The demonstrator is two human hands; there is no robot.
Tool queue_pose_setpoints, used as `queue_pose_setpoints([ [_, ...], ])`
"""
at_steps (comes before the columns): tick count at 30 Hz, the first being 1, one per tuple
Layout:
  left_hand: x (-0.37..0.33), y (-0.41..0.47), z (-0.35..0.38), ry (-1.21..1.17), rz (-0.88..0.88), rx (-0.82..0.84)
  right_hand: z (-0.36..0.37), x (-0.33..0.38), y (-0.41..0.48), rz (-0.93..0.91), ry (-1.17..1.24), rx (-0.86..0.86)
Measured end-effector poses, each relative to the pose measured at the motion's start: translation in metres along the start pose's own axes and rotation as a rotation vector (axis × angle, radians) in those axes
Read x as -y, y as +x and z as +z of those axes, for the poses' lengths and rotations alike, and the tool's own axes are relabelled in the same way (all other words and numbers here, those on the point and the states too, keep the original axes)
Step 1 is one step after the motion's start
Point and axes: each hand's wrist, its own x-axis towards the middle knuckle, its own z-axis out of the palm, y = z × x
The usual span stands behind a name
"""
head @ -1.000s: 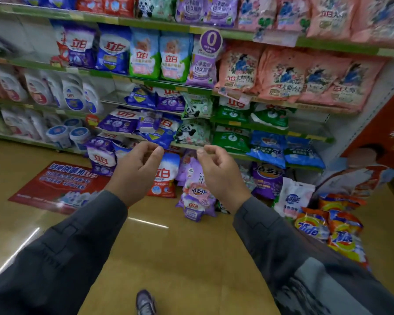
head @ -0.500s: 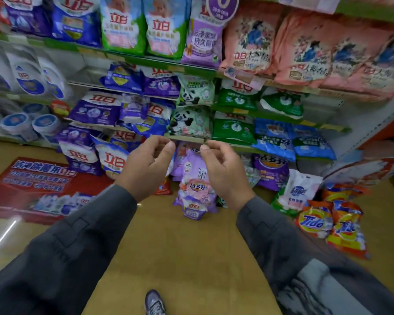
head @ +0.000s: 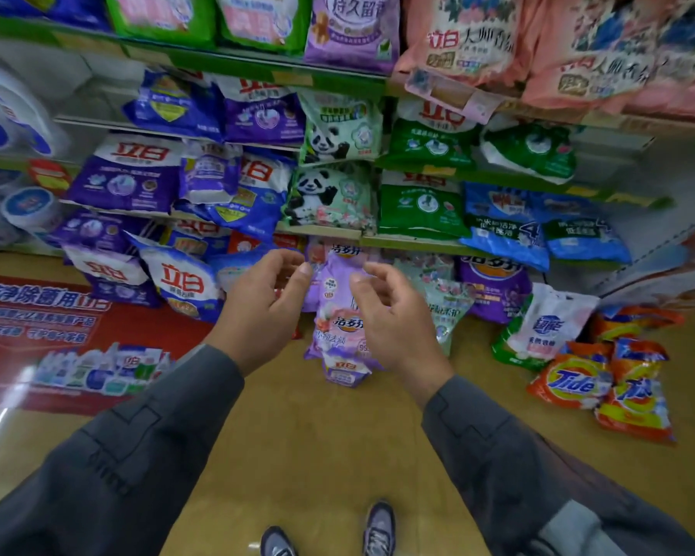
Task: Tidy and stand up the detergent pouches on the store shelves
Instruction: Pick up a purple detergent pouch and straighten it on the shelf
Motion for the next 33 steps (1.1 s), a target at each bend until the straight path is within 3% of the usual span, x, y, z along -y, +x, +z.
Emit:
queue_pose_setpoints([
  [19,0.229,0.107,0.223,-0.041,0.003,0.058,0.05,-0.265,0.157,0.034,-0.134,-0.003],
  [25,0.321,0.114,0.281,0.09,-0.004,0.076,0.069,-0.362,0.186,0.062,-0.167,-0.019],
  [33,0.442,0.115,0.347,0.283,0.056,0.251,0.084,-0.484,0.207,0.048,-0.335,-0.005],
])
